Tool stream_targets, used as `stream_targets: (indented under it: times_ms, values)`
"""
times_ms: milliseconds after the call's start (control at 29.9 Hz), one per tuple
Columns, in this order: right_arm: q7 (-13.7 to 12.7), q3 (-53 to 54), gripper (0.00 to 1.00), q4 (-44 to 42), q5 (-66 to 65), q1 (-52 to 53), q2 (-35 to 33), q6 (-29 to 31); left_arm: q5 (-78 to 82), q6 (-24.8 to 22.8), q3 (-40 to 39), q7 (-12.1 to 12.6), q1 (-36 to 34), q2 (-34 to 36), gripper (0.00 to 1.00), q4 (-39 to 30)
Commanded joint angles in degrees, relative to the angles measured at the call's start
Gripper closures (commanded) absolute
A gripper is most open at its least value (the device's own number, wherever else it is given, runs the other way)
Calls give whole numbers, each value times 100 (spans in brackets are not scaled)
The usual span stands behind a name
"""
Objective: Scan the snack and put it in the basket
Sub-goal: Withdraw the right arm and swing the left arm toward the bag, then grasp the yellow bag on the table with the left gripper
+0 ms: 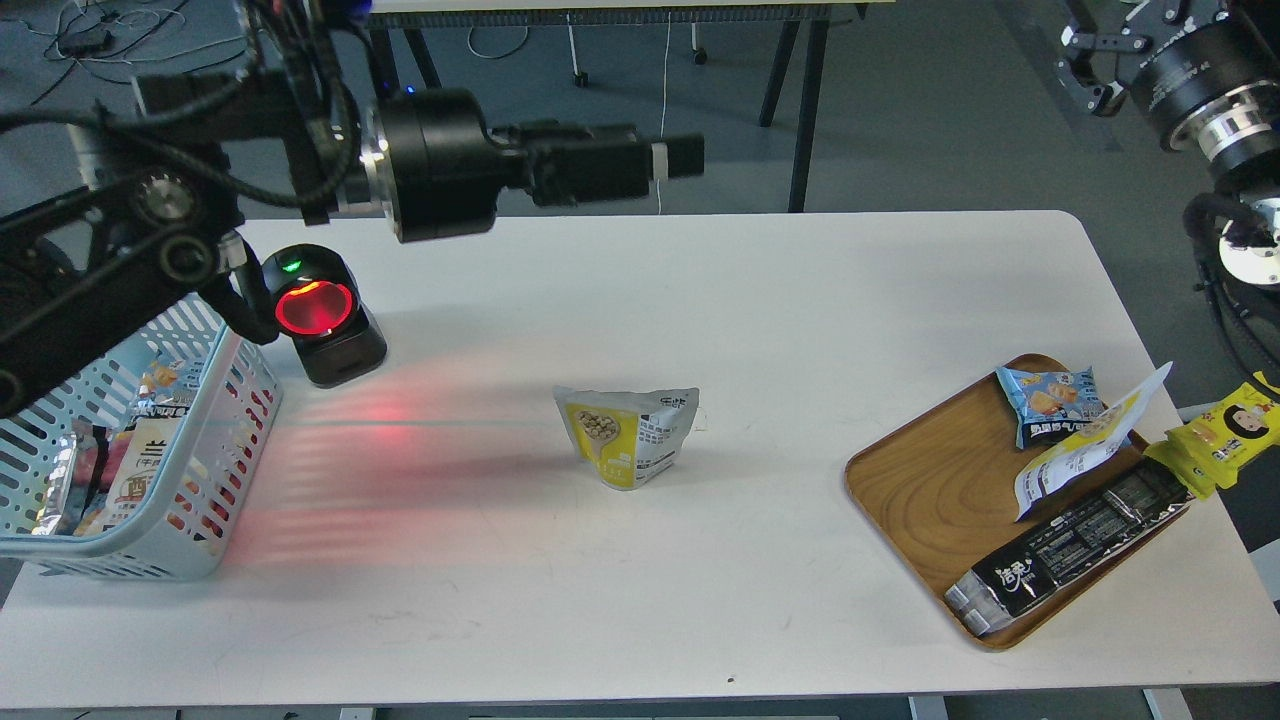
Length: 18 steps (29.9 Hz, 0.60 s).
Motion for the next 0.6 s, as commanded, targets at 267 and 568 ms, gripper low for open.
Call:
stream_targets:
  times_ms: [267, 568]
  values:
    - [-624, 1328, 1, -147, 671, -917, 241, 380, 4540, 1, 1390, -450, 424, -920, 6, -71]
    - [-589, 1372, 1, -103, 671, -882, 417, 486, 4540, 1, 1399, -441, 644, -1027, 9, 456]
